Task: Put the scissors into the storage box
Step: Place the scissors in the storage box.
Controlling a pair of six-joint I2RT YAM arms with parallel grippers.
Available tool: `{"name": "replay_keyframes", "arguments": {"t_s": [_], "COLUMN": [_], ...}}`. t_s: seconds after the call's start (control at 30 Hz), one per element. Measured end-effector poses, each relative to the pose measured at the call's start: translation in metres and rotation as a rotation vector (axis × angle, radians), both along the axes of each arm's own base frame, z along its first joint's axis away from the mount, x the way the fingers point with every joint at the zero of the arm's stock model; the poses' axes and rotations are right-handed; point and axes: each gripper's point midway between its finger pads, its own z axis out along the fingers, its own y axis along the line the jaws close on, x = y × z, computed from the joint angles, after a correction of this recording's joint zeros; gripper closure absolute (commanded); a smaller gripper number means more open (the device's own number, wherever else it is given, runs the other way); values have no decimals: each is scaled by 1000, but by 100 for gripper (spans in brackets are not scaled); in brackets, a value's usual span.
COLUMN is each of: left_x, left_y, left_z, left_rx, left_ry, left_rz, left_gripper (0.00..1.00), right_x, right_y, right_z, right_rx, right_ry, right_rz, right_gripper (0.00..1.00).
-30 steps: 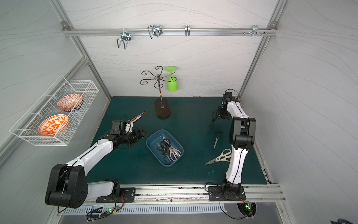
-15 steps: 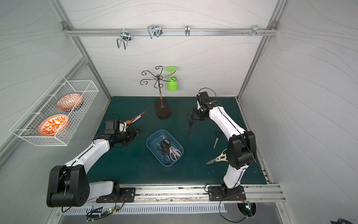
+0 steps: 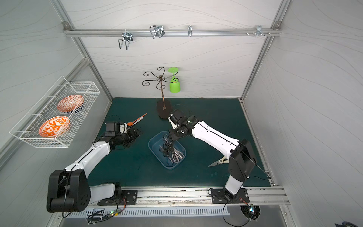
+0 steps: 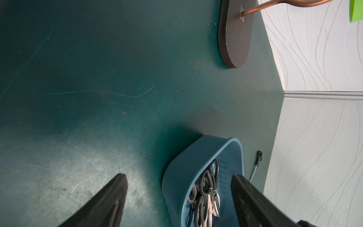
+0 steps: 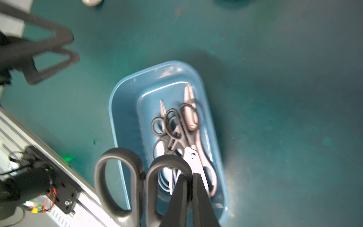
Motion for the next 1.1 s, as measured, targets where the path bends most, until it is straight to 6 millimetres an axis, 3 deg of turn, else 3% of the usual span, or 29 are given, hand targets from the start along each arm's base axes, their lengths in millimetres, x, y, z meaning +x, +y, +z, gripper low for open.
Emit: {"name": "replay_keyframes", "arguments": {"t_s": [0.2,0.57,0.83,0.87,0.93,1.1], "left_x": [0,0,0,0,0,0], "left_y": [0,0,-1,-1,-1,-1], "left_z": [0,1,0,0,0,1], "left_rx": [0,-7,-8,-8,-9,-10], "left_ry": [-1,1,2,2,2,2], "left_rz": [0,4,3,4,4,5], "left_gripper": [13,13,13,13,13,13], "right_x": [1,8,11,12,13,14], "right_y": [25,28,41,42,44,43], "right_z": [-33,-77,-99,-101,-105,-106], "right_rx": [-71,-182,-218,-221,-229,-236], "right_ry": [2,-4,4,4,4,-3], "right_rz": [64,99,123,124,124,121], "right_gripper": [100,100,100,97,82,74]}}
